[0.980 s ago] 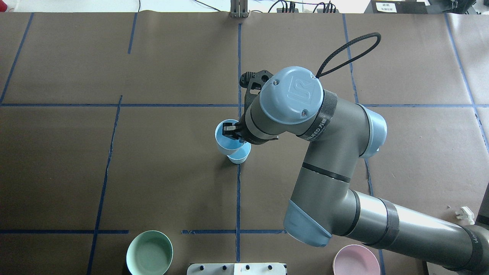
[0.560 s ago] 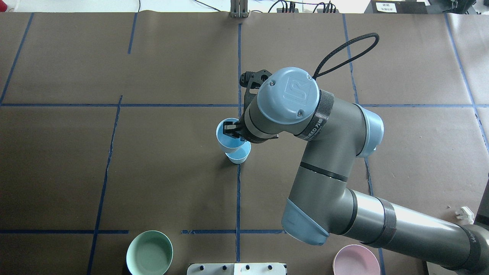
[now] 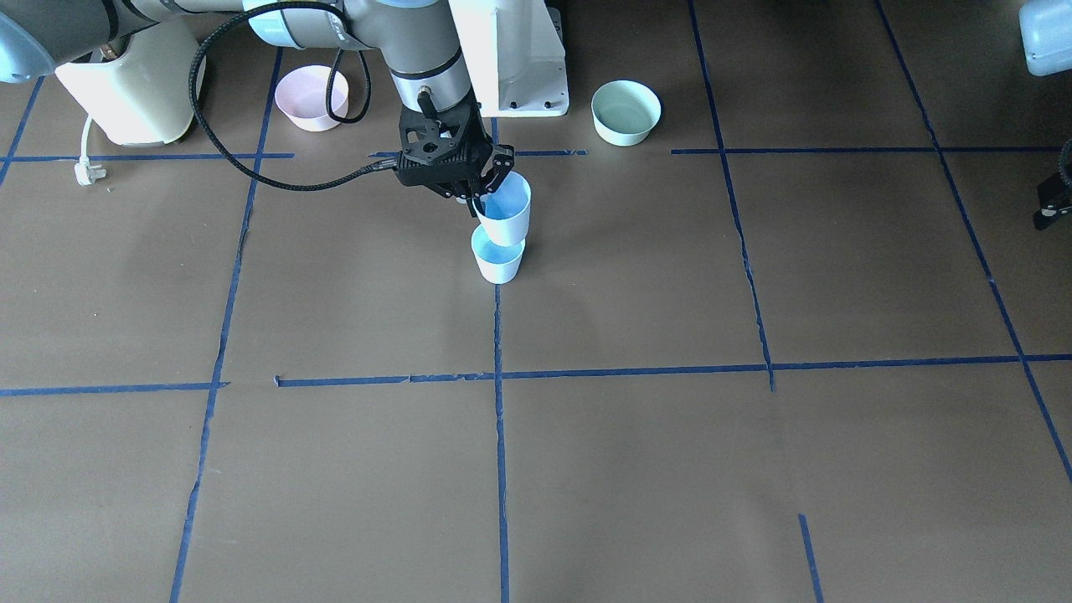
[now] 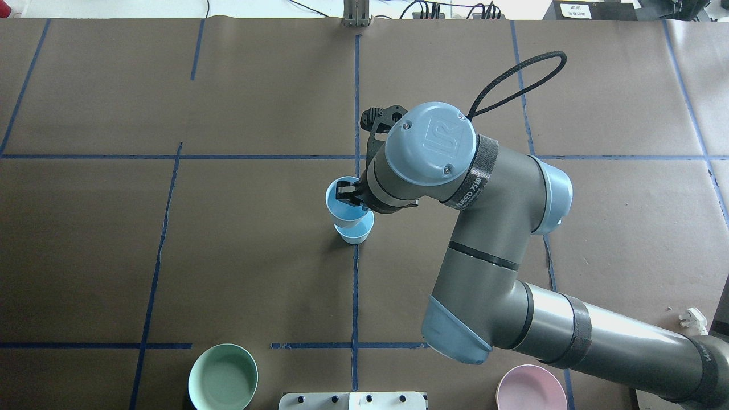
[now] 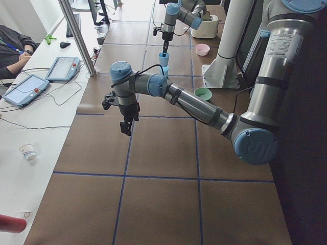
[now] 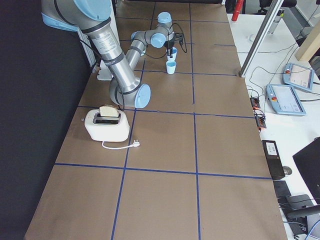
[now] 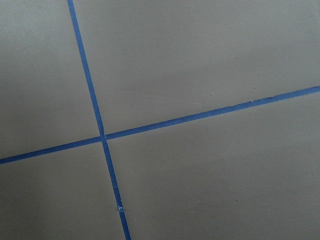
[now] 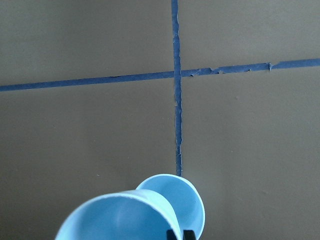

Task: Stack blue cups with both arms
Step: 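Open the right gripper to release the cup into the center cup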

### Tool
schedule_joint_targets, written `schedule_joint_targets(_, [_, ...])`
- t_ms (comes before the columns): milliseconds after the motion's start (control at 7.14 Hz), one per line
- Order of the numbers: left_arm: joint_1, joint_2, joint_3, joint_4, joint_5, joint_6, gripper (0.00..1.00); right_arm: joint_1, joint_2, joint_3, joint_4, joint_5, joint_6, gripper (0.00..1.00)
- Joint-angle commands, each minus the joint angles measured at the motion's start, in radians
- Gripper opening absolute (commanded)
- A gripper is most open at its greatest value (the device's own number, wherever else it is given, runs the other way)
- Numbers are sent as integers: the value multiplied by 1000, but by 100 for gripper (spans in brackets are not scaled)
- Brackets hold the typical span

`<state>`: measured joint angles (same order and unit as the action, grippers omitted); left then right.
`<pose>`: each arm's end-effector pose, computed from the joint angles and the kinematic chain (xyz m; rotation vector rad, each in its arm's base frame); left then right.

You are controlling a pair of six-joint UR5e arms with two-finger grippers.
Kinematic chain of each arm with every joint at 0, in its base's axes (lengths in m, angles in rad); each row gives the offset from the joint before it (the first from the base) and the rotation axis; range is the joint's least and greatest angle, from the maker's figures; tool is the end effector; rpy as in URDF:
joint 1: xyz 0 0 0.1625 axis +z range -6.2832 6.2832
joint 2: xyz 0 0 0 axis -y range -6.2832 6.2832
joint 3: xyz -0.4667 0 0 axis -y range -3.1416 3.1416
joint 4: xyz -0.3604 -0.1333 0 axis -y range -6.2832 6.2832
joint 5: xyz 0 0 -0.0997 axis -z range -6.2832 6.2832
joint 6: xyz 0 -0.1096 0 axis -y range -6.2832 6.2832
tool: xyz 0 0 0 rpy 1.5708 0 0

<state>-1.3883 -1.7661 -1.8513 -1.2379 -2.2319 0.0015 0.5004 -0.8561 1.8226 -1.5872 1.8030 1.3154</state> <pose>0.0298 -0.5253 0.5267 0.0776 0.6711 0.2242 -0.5232 -0.4093 0.1994 0.1496 -0.9581 0.1152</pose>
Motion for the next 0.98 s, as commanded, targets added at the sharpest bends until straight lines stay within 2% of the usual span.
schedule_joint_targets(0, [0, 0, -2, 0, 0, 0, 100, 1, -7, 6, 0, -2, 28, 99])
schedule_joint_targets(840, [0, 0, 0, 0, 0, 0, 100, 9, -8, 20, 1, -7, 30, 100])
